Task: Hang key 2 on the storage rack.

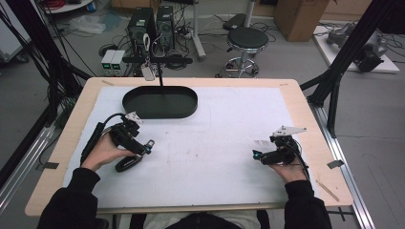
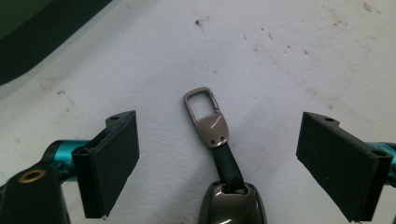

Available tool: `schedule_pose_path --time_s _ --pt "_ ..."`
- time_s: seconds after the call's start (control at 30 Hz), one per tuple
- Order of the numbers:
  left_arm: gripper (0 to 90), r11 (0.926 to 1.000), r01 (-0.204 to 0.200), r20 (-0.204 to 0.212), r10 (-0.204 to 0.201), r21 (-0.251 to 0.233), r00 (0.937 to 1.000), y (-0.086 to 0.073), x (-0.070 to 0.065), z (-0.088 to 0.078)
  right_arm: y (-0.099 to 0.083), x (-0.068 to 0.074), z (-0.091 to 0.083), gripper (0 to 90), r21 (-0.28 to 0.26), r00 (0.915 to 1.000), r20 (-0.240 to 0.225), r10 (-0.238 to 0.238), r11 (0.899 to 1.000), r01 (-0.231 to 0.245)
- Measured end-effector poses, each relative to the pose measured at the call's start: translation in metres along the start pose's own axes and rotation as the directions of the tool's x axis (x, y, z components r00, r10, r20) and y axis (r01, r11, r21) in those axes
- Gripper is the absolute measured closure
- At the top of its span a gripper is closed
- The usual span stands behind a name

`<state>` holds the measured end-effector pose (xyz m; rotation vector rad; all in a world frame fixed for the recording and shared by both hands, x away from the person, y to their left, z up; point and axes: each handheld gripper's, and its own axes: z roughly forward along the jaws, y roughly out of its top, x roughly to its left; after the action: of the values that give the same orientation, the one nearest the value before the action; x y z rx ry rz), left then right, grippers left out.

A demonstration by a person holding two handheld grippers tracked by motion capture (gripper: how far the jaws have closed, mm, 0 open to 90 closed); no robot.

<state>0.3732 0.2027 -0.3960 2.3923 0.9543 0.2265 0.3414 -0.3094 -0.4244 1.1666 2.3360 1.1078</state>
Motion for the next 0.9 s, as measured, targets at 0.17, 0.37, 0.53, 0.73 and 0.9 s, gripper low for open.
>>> schedule_pose_path --time_s 0.17,0.37,0.53,0.73,0.9 --pt "15.3 0.9993 0.01 -0.009 -0.01 0.037 0.9999 -0.002 -0.002 0.002 0.0 0.0 0.0 1.1 0.0 1.0 0.001 -0.003 1.0 0.003" --pt "17.4 0.996 0.001 -0.006 -0.001 0.089 1.0 -0.003 -0.006 0.009 0.0 0.0 0.0 1.1 0.0 1.0 0.001 -0.004 1.0 0.004" --pt "22.8 0.9903 0.013 -0.012 -0.011 0.139 0.9999 -0.005 -0.007 0.014 0.0 0.0 -0.001 1.1 -0.003 1.0 0.001 -0.005 1.0 0.005" --pt "30.9 0.9876 0.027 0.002 -0.028 0.155 0.9996 -0.012 -0.006 0.021 0.0 0.0 0.0 1.0 -0.003 0.9999 -0.014 -0.008 1.0 0.008" --pt "40.5 0.9887 0.016 -0.016 -0.013 0.149 0.9998 -0.012 -0.01 0.019 0.0 0.002 0.002 1.1 0.019 0.9997 -0.009 -0.022 1.0 0.022"
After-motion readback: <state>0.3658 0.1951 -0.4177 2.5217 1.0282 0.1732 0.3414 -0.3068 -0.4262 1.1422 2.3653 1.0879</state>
